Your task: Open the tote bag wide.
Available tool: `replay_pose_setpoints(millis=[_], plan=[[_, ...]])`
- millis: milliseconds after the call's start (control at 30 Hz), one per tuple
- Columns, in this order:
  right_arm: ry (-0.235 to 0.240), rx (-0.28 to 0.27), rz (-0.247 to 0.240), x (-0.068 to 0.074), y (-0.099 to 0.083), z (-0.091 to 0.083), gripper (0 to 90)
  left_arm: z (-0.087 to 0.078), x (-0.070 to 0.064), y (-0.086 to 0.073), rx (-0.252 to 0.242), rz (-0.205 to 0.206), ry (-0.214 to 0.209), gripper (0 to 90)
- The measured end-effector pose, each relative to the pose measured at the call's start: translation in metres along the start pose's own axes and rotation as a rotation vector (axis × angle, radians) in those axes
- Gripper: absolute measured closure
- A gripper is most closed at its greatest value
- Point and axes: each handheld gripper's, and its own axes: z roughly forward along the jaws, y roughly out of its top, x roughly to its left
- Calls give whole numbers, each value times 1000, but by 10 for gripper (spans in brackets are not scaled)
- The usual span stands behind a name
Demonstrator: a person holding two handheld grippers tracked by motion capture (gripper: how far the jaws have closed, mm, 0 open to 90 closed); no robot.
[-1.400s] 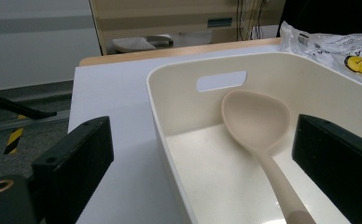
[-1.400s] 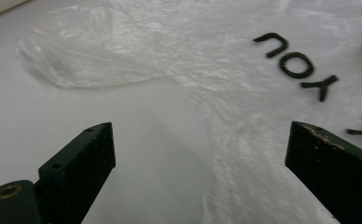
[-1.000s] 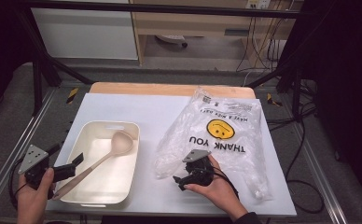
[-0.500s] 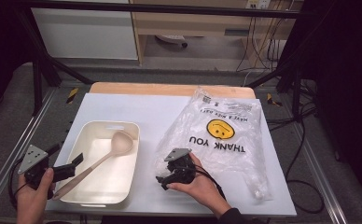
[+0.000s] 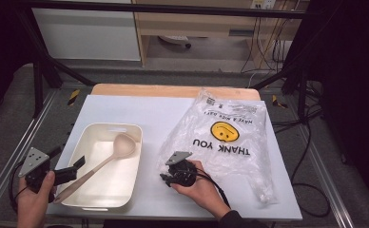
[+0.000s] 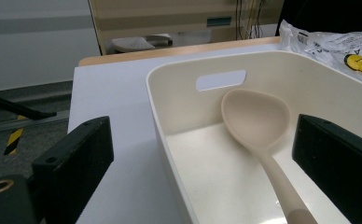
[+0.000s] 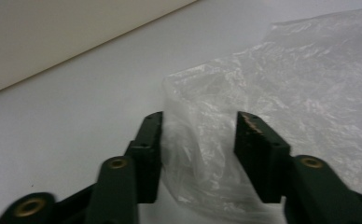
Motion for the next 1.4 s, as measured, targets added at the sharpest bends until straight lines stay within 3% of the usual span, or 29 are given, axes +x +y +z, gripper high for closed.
replay_pose_setpoints(millis=[167,233,667,933,1100,1233,1400], plan=[[5,-25,54,-8,2,1,814,0,1,0,-3,-2,2,49],[-1,-37,76,-11,3,0,856,0,1,0,-4,-4,2,49],[-35,-119,175,-26,37,10,866,0,1,0,-6,-4,0,49],[-86,-114,217,-39,58,32,866,0,1,0,-13,-11,-5,49],[-92,-108,224,-38,65,45,843,-1,2,0,-11,-10,-5,49],[-92,-114,234,-40,69,49,768,-1,2,0,-12,-13,-6,49],[-71,-113,241,-39,71,44,509,-1,2,0,-15,-13,-5,49]])
